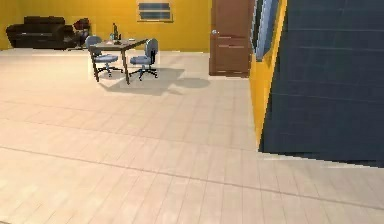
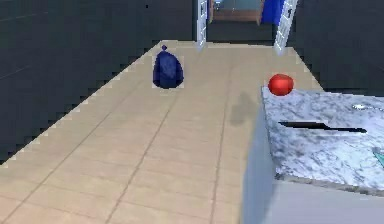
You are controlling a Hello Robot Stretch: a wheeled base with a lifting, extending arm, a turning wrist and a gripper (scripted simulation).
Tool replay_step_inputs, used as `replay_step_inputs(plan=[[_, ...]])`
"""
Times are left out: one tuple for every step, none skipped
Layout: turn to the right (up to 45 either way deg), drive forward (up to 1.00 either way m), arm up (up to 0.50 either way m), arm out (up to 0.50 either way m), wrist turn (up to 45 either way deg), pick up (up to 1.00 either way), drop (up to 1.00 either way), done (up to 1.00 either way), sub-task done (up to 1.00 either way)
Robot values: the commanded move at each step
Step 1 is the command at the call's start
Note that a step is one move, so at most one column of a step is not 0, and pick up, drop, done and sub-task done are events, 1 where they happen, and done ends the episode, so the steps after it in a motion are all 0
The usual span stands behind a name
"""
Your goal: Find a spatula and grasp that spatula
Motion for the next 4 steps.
replay_step_inputs(plan=[[-33.0, 0.00, 0.00, 0.00, 0.0, 0.00, 0.00, 0.00, 0.00], [0.0, 0.25, 0.00, 0.00, 0.0, 0.00, 0.00, 0.00, 0.00], [-45.0, 0.00, 0.00, 0.00, 0.0, 0.00, 0.00, 0.00, 0.00], [-45.0, 0.00, 0.00, 0.00, 0.0, 0.00, 0.00, 0.00, 0.00]])
